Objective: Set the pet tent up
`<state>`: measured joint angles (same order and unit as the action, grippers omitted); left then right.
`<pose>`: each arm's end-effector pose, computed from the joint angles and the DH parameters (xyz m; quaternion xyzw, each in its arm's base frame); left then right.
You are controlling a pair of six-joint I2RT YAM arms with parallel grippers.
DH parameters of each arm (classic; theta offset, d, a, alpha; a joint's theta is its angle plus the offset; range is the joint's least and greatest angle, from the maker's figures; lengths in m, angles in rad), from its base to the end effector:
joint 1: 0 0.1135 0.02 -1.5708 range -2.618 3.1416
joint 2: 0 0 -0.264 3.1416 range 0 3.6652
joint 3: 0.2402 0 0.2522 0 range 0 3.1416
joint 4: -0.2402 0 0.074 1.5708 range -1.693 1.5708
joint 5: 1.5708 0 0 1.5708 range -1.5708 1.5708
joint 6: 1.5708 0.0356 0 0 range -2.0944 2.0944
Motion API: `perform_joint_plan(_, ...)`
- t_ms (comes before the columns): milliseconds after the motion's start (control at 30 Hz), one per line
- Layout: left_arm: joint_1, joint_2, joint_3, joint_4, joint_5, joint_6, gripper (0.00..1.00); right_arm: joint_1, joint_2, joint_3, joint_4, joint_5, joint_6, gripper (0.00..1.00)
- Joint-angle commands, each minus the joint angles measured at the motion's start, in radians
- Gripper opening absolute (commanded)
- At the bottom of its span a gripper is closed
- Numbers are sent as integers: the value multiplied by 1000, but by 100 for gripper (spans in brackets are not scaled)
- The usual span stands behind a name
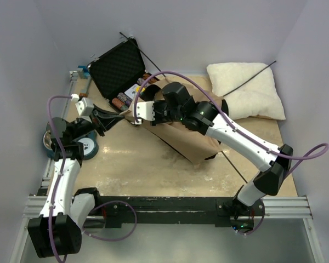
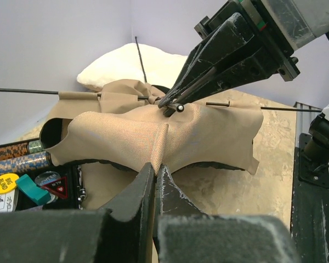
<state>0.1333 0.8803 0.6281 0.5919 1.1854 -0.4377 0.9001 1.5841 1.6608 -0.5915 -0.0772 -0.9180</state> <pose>0.1892 -0.0079 0.3431 0.3027 0.5880 -0.4215 0.6205 0.2206 0.2825 0.4022 -0.6929 0.5151 0.0288 0.5037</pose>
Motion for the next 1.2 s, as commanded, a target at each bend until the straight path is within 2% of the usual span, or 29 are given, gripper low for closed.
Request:
perform_joint_plan(0, 19, -21, 71, -15, 2, 85, 0, -41, 27, 31, -102, 80, -24, 0)
perform_joint_plan(300, 19, -30, 110, -161, 31, 238, 0, -26, 56, 70, -110, 80, -22, 0)
perform_joint_plan(533, 17, -26, 156, -377, 57, 476, 0, -26, 70, 93, -111, 80, -19, 0)
perform_joint_plan(667, 17, -20, 168, -428, 57, 531, 0, -24, 70, 97, -113, 57, -24, 0)
perform_joint_plan(967, -3, -10, 182, -449, 60, 550, 0, 6, 102, 108, -102, 62, -10, 0)
perform_joint_plan(1167, -18, -4, 211, -547, 48, 628, 0, 19, 114, 117, -94, 65, -9, 0)
